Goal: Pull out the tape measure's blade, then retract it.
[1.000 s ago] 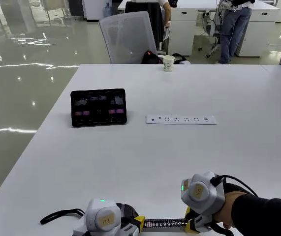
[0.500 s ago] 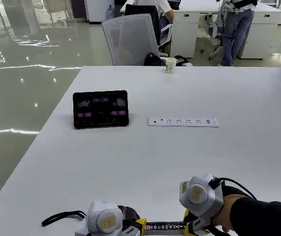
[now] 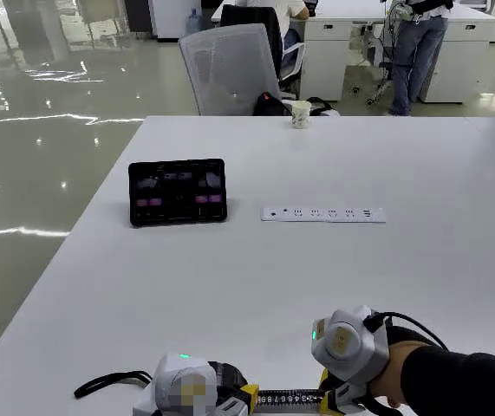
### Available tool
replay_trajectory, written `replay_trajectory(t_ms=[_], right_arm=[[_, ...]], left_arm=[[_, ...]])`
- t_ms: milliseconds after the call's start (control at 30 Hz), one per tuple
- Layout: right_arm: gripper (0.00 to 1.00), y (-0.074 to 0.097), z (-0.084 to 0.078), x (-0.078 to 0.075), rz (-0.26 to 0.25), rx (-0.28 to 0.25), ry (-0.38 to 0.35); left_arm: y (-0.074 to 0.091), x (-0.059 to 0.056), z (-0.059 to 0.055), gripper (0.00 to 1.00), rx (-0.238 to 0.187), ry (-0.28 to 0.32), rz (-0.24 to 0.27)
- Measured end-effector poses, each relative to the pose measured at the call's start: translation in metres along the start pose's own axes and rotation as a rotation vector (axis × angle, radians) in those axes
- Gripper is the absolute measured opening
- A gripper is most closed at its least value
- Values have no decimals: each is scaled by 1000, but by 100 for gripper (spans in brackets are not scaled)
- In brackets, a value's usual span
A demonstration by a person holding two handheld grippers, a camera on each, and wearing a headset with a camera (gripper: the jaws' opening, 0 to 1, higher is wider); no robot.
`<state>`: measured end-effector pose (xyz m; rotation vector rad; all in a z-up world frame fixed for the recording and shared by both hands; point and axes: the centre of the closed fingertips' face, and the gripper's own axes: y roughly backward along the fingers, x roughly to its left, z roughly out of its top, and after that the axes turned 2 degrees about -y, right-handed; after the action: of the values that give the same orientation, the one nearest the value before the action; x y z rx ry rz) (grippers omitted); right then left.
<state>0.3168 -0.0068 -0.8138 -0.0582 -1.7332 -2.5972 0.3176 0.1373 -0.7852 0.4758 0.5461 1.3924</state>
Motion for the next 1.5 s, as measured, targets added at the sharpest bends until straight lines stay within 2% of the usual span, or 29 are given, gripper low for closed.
replay_trajectory(t_ms=[1500], right_arm=[[11,-5,12,1,11,-45,-1]], left_arm=[[0,-1,2,61,8,8,-5]])
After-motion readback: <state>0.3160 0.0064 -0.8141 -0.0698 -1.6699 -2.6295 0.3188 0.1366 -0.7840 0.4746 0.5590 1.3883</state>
